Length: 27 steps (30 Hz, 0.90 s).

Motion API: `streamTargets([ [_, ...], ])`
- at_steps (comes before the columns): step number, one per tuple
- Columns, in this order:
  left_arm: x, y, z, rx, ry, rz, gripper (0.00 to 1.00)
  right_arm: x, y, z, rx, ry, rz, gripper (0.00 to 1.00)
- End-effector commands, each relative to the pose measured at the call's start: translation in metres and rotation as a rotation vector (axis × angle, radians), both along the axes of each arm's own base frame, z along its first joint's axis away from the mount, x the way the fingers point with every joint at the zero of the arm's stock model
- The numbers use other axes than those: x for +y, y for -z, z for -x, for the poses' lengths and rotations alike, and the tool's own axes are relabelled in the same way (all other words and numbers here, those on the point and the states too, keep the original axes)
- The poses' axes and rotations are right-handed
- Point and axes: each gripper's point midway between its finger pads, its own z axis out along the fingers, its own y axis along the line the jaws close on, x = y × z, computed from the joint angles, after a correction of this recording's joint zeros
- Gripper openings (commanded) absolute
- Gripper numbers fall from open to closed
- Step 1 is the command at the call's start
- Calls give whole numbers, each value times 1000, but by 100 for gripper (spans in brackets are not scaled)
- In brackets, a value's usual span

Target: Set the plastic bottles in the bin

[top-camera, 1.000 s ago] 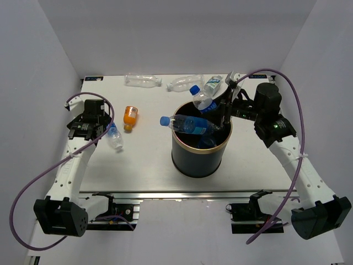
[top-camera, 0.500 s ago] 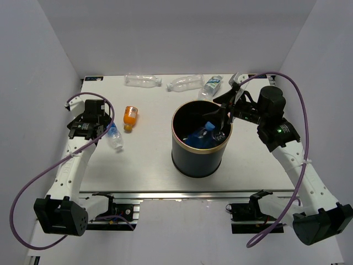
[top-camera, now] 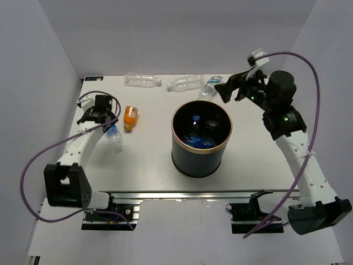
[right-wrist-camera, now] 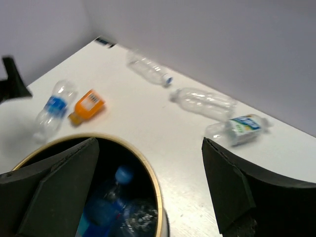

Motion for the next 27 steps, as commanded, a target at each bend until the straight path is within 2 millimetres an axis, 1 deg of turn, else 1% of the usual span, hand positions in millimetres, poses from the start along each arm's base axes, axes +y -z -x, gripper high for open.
streamTargets([
  [1, -9, 4, -38, -59, 46, 36, 98, -45, -22, -20, 20, 207, -70, 89],
  [2, -10, 19, -45, -24, 61, 31, 98, -53, -20, -23, 39, 224, -90, 89],
  [3, -8, 25, -50, -13, 61, 26, 98, -73, -12, -30, 57, 265, -96, 89],
  [4, -6, 23, -62, -29, 61, 23, 98, -75, -7, -28, 74, 229, -99, 89],
  [5, -5, 27, -68, -21, 67, 17, 97, -80, -2, -29, 87, 230, -99, 89],
  [6, -2, 40, -74, 6, 70, 14, 97, -86, 2, -30, 98, 238, -100, 89],
  [7, -2, 43, -83, -6, 76, 14, 97, -93, 12, -32, 120, 257, -95, 89],
  [8, -2, 40, -93, -13, 89, 14, 97, -95, 15, -32, 123, 260, -90, 89],
  [9, -1, 55, -98, 18, 97, 23, 97, -95, 19, -32, 125, 255, -79, 90],
  [10, 0, 56, -104, 21, 94, 20, 97, -95, 25, -31, 133, 246, -70, 89],
  [12, 5, 71, -105, 60, 80, 10, 97, -95, 30, -32, 142, 251, -67, 89],
  [13, 6, 85, -105, 95, 74, 4, 97, -98, 33, -34, 148, 269, -66, 89],
  [14, 8, 93, -104, 122, 75, -5, 97, -100, 34, -34, 151, 279, -65, 89],
  [15, 11, 97, -106, 133, 74, -1, 95, -102, 35, -36, 154, 291, -65, 89],
  [16, 11, 109, -103, 173, 75, 5, 91, -104, 37, -37, 162, 304, -67, 89],
  [18, 12, 115, -103, 189, 73, 11, 80, -108, 42, -37, 174, 333, -68, 89],
  [19, 10, 117, -103, 190, 79, 20, 69, -109, 44, -37, 179, 341, -68, 89],
  [20, 24, 119, -101, 193, 47, 30, 63, -110, 46, -36, 177, 347, -67, 89],
  [22, 26, 120, -98, 205, 43, 34, 54, -111, 46, -35, 169, 354, -68, 89],
  [23, 28, 116, -96, 208, 36, 28, 45, -112, 45, -35, 162, 355, -68, 89],
  [25, 33, 103, -91, 218, 23, 1, 40, -113, 44, -35, 162, 364, -67, 89],
  [26, 39, 83, -90, 191, 2, -34, 36, -113, 45, -36, 165, 366, -66, 89],
  [27, 42, 72, -84, 196, -11, -49, 35, -125, 45, -37, 164, 399, -69, 89],
])
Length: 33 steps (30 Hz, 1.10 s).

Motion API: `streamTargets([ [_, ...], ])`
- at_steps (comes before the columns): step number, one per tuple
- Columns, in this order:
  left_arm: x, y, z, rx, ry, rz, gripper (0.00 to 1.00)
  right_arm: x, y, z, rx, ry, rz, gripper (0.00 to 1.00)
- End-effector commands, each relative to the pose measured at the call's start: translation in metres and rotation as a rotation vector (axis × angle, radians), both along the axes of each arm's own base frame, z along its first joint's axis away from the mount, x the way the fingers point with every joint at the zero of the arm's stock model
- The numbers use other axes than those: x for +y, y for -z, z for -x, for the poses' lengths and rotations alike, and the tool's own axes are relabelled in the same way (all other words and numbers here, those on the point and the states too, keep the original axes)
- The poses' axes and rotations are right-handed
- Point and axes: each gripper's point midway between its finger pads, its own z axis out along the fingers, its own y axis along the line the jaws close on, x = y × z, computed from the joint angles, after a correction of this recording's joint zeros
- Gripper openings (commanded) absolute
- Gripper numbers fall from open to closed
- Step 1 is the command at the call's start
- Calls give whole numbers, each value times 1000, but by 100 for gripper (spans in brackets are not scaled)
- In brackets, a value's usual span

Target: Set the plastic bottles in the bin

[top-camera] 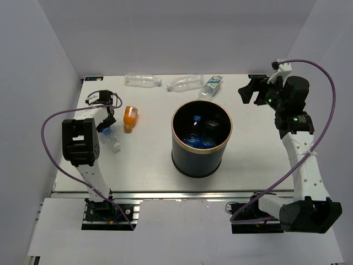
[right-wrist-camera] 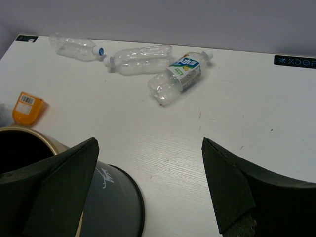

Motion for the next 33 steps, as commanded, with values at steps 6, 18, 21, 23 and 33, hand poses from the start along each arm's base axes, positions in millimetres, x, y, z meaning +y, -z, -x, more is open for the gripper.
streamTargets([
  [6, -5, -218, -13, -463, -41, 45, 34, -23, -12, -1, -37, 91, -18, 89],
  [18, -311, -450, 29, -1066, 846, 336, 27, -45, 1, -5, -16, 162, -52, 89],
  [21, -387, -443, 58, -1060, 1072, 448, 27, -47, 3, -5, -10, 162, -53, 89],
  [23, -417, -439, 75, -1038, 1144, 441, 27, -49, 6, -7, 1, 170, -53, 89],
  [33, -446, -387, 116, -966, 1223, 461, 74, -56, 14, -12, 27, 176, -69, 89],
])
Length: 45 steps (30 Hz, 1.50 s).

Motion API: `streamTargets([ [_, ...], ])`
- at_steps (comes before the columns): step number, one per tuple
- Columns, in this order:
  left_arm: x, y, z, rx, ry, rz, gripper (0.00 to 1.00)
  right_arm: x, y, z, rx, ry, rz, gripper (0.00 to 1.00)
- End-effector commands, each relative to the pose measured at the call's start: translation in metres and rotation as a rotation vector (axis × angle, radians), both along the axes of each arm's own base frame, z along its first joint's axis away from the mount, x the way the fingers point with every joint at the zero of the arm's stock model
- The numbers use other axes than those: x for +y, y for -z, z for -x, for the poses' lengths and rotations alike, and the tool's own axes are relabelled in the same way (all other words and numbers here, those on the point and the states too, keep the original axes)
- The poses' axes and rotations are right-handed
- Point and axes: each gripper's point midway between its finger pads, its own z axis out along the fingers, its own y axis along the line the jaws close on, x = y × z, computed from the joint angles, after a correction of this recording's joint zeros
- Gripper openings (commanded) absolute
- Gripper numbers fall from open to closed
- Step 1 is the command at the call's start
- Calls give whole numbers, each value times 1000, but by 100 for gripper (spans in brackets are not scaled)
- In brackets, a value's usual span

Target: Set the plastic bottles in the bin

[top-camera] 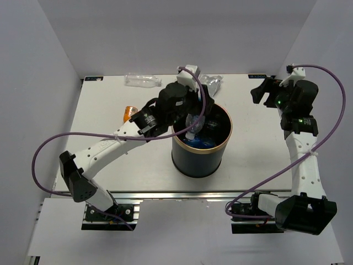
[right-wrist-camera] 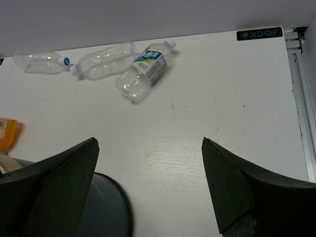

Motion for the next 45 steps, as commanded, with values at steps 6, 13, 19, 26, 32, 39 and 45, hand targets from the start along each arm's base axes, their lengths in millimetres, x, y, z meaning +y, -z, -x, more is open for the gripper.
streamTargets([
  [6, 24, -60, 29, -104, 13, 130, 98, 1, -7, -6, -30, -26, -29, 89],
  [13, 59, -84, 18, -155, -142, 104, 98, 1, -4, -6, -23, -33, -29, 89],
  [19, 184, -62, -45, -93, -546, 34, 98, 6, 0, -8, -10, -66, -38, 89],
  [26, 283, 23, -110, 44, -664, -159, 98, 1, 13, -15, 27, -48, -28, 89],
  [32, 325, 150, -152, 270, -627, -352, 98, -1, 24, -23, 49, -74, 11, 89],
  [39, 330, 229, -174, 389, -533, -501, 98, -4, 33, -28, 80, -77, 32, 89],
  [45, 339, 265, -165, 452, -530, -559, 98, -1, 38, -30, 96, -93, 17, 89],
])
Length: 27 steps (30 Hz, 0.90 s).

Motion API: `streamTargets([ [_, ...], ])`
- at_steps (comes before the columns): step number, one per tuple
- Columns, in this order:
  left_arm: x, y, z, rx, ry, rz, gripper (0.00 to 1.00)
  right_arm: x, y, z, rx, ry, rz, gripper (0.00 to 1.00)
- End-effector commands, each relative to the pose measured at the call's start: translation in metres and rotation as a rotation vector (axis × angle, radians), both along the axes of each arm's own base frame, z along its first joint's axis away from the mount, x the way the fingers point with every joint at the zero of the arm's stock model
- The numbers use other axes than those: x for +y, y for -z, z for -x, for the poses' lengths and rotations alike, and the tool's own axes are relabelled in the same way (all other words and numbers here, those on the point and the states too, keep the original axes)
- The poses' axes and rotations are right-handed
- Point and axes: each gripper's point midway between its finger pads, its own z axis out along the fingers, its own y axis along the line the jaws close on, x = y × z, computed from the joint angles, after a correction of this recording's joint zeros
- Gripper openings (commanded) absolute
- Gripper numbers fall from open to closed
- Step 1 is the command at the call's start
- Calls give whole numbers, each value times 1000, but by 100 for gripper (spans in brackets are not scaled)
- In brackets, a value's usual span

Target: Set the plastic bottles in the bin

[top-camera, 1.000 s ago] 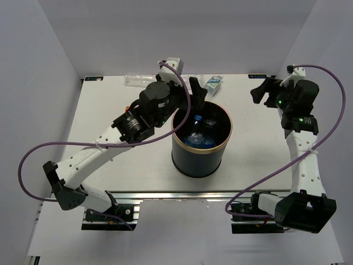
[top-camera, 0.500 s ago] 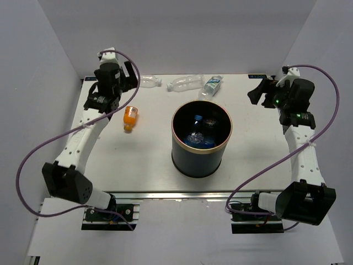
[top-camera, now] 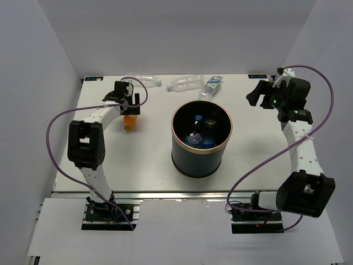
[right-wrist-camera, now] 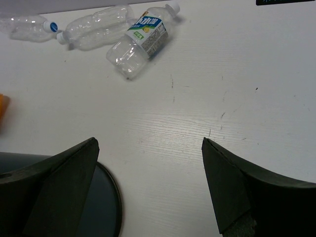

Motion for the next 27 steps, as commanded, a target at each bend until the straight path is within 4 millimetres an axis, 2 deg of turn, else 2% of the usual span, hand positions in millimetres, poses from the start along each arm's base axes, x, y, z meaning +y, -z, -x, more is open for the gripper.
streamTargets([
  [1, -1, -22, -7, -67, 25, -4, 98, -1, -19, -6, -42, -16, 6, 89],
  [4, -2, -3, -2, -36, 35, 0, 98, 1, -21, -9, -42, -28, -2, 89],
  [11, 1, 34, -4, 48, 12, 17, 98, -2, -30, -6, -67, -13, 19, 89],
  [14, -4, 38, -2, 66, 26, 63, 87, -3, -35, -6, -78, -7, 22, 89],
  [16, -9, 26, -8, 42, 38, 86, 73, -3, -35, -6, -79, -6, 21, 89],
  [17, -10, 17, -7, 43, 43, 94, 59, -2, -34, -5, -80, -5, 19, 89],
  [19, -12, -9, -16, -13, 45, 104, 48, -3, -33, -4, -82, 0, 19, 89],
  [20, -13, -20, -18, -38, 45, 111, 37, -3, -34, -3, -84, 2, 17, 89],
  [22, -19, -63, -23, -126, 57, 149, 30, -4, -33, -2, -81, 8, 13, 89],
  [23, -21, -76, -21, -145, 61, 165, 27, -5, -32, 0, -77, 13, 9, 89],
  [24, -24, -109, -20, -209, 62, 192, 23, -6, -30, 1, -73, 17, 8, 89],
  [26, -38, -143, -10, -267, 111, 263, 21, -9, -30, 4, -74, 42, 10, 89],
  [27, -53, -182, 3, -346, 153, 305, 19, -13, -25, 5, -64, 60, 6, 89],
])
